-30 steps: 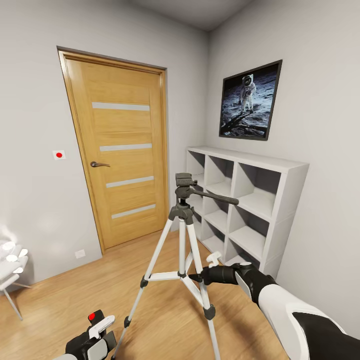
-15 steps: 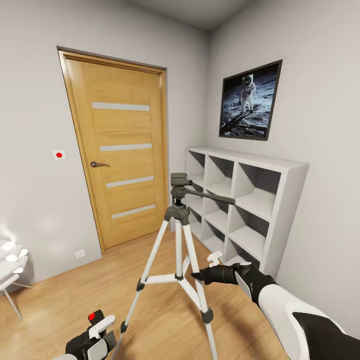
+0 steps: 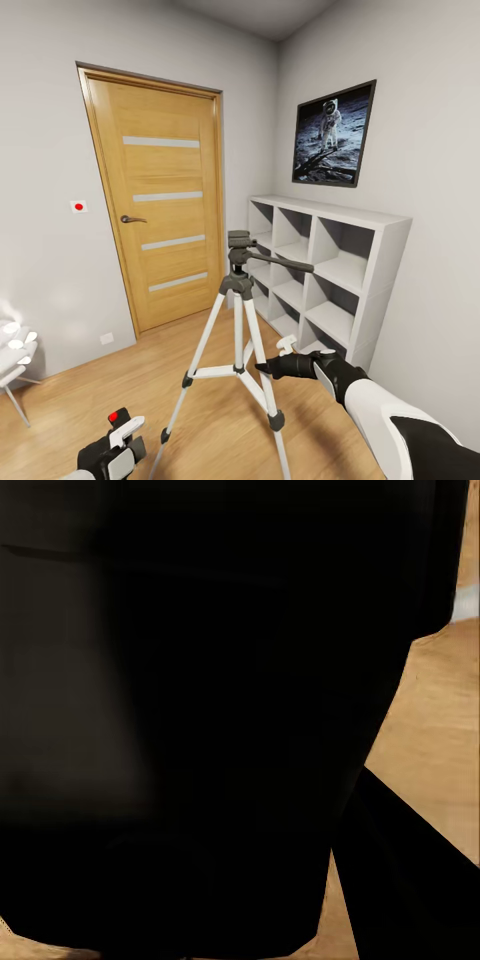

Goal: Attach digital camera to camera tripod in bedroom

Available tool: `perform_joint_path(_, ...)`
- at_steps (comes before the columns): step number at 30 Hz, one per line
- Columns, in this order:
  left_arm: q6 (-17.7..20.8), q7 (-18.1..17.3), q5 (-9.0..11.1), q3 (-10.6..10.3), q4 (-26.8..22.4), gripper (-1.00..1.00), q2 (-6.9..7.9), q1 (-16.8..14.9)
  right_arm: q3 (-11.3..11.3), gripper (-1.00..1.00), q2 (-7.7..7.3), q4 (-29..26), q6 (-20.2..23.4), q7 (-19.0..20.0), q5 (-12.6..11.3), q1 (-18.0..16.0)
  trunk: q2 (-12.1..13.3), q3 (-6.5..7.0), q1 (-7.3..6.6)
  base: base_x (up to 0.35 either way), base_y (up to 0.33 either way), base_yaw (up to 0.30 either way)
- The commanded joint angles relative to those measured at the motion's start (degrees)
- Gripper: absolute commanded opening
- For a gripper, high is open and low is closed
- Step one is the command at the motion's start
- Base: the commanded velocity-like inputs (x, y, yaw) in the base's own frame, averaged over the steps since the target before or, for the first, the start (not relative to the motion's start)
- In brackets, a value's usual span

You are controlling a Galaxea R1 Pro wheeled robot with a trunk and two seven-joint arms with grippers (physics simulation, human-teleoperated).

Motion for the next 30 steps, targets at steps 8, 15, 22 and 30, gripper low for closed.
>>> perform_joint_path(8, 18.55, 0.30, 0.44, -0.30, -26.97, -1.00, 10.74, -0.10, -0.69, -1.00, 0.00, 0.08, 0.49, 0.31, 0.56, -0.02, -0.05, -0.08, 0.00, 0.000, 0.000, 0.000)
perform_joint_path(15, 55.18, 4.58, 0.54, 8.67, -66.54, -1.00, 14.35, -3.25, -0.69, -1.00, -0.14, 0.27, 0.02, -0.26, 0.61, -0.02, -0.05, -0.08, 0.00, 0.000, 0.000, 0.000)
perform_joint_path(22, 60.70, 5.51, 0.91, 9.87, -58.30, -1.00, 12.20, -23.65, -0.69, -1.00, -0.15, 2.51, -0.86, -0.71, 0.90, -0.02, -0.05, -0.08, 0.00, 0.000, 0.000, 0.000)
perform_joint_path(30, 60.97, 5.75, 0.23, 9.89, -43.49, -1.00, 1.11, -47.05, -0.69, -1.00, -0.14, 3.04, -2.21, -1.41, 0.91, -0.02, -0.05, -0.08, 0.00, 0.000, 0.000, 0.000)
